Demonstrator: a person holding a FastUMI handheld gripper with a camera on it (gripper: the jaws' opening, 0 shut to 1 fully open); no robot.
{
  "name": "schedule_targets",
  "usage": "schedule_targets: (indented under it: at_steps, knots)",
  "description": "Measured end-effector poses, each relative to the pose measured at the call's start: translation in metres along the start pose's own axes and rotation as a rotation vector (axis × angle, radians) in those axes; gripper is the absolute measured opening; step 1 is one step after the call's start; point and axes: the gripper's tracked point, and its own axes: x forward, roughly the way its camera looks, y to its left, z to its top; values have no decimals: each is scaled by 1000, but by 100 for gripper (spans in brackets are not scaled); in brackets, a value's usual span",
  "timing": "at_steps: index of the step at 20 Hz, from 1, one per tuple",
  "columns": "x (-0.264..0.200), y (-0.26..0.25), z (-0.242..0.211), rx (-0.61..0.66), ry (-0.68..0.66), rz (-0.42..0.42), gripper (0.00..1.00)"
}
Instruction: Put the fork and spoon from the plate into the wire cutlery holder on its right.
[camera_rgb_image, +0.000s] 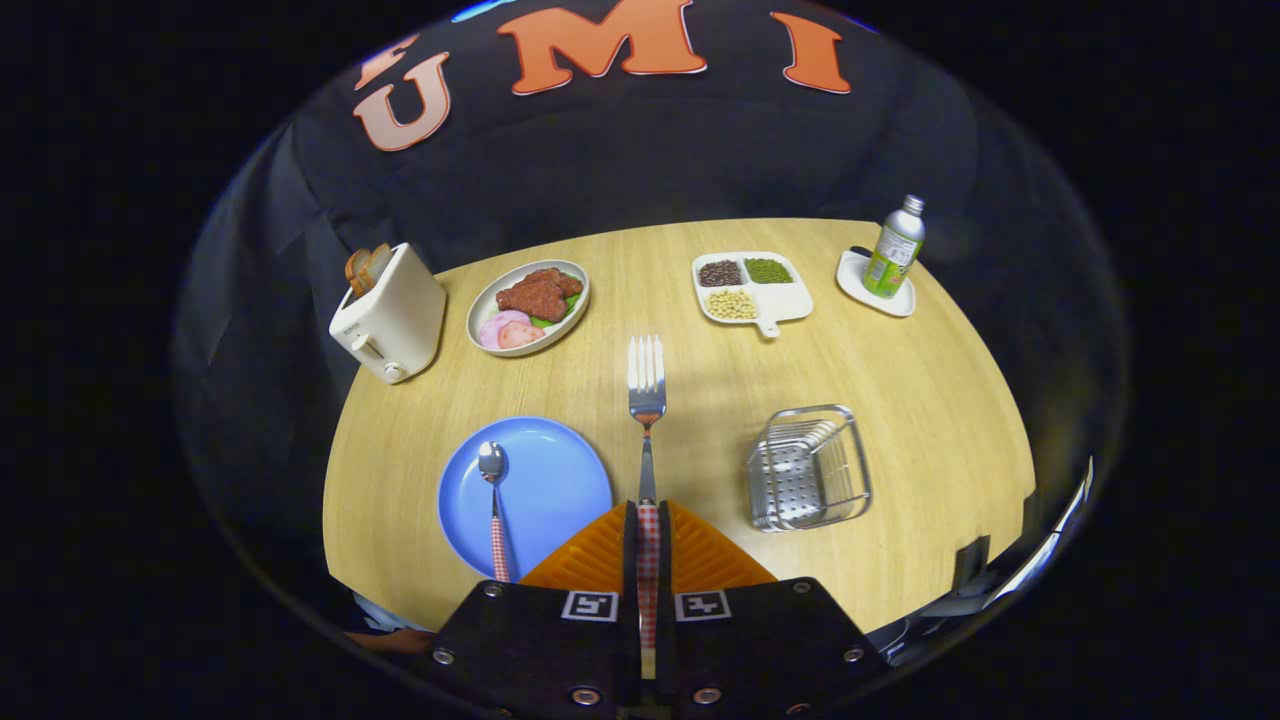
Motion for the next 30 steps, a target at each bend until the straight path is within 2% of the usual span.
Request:
schedule_targets:
  at_steps: [4, 7, 11, 14, 19, 26, 30]
  knots:
    - [-16, -52, 5, 10, 41, -18, 6]
    - [-18, -77, -4, 7, 126, -12, 6]
    - [-18, -102, -27, -102, 253, -27, 6]
    - [-18, -111, -40, -196, 353, -17, 6]
    - [-7, -121, -40, -275, 502, -8, 6]
    - [17, -124, -38, -260, 697, 10, 6]
    - [32, -120, -31, -233, 745, 10, 8]
